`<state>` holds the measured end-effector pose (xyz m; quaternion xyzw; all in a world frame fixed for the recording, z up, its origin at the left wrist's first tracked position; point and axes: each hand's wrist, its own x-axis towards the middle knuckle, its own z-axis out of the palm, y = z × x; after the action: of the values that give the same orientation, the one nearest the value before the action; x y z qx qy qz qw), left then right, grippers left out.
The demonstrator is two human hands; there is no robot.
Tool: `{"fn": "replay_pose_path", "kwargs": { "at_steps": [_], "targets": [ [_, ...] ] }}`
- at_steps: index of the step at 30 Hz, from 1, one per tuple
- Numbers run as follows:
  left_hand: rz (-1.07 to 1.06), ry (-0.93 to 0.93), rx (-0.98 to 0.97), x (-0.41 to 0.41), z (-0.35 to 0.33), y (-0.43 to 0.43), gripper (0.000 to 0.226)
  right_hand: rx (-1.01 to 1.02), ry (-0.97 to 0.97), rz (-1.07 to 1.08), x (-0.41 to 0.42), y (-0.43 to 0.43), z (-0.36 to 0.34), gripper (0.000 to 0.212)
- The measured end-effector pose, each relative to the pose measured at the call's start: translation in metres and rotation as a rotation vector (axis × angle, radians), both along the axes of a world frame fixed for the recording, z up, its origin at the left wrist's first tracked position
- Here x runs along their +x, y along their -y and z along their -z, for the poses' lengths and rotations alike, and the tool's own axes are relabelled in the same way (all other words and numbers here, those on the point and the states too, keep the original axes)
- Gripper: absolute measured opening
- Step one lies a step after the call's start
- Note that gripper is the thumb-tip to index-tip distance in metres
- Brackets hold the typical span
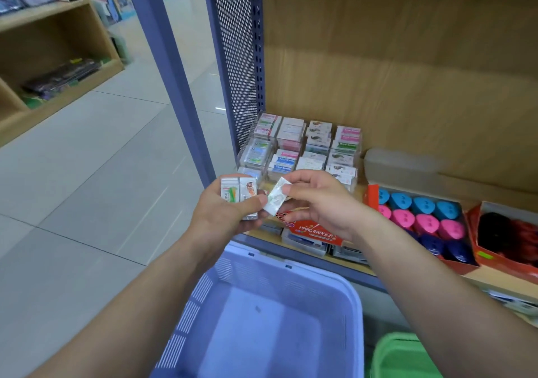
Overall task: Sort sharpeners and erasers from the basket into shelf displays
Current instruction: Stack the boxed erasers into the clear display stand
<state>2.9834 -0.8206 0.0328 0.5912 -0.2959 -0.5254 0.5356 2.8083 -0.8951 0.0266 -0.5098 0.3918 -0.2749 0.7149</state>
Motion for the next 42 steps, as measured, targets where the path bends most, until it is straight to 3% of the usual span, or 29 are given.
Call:
{"fn": "replay_pose_path", "kwargs": {
  "at_steps": [4,9,12,16,18,23,30,36,42],
  "targets": [
    [0.028,0.011,-0.009,-0.012,-0.004,0.001,0.033,-0.084,-0.003,0.033,-0.007,-0.005,0.000,0.025],
    [0.024,0.026,0.000,-0.019,-0.005,0.003,0.037,0.042,0.130,0.077,-0.014,-0.010,-0.004,0.021],
    [0.029,0.039,0.015,-0.020,-0.005,0.004,0.040,0.043,0.111,0.096,-0.019,-0.012,-0.005,0.013],
    [0.047,0.109,0.045,-0.019,-0.002,0.002,0.040,0.012,0.045,0.156,-0.024,-0.008,-0.002,0.022],
    [0.061,0.170,0.067,-0.015,0.001,0.000,0.040,-0.026,-0.037,0.185,-0.028,-0.005,0.001,0.020],
    [0.079,0.233,0.101,-0.006,0.011,-0.001,0.042,-0.323,-0.459,0.297,-0.043,0.022,0.025,0.014],
    [0.092,0.220,0.054,-0.012,0.014,0.013,0.040,-0.439,-0.564,0.443,-0.042,0.106,0.050,0.025],
    [0.120,0.186,0.033,-0.016,0.020,0.022,0.036,-0.533,-0.654,0.474,-0.023,0.158,0.069,0.020],
    [0.108,0.151,0.055,-0.013,0.025,0.024,0.039,-0.838,-1.001,0.261,-0.022,0.171,0.080,0.008]
  ]
}}
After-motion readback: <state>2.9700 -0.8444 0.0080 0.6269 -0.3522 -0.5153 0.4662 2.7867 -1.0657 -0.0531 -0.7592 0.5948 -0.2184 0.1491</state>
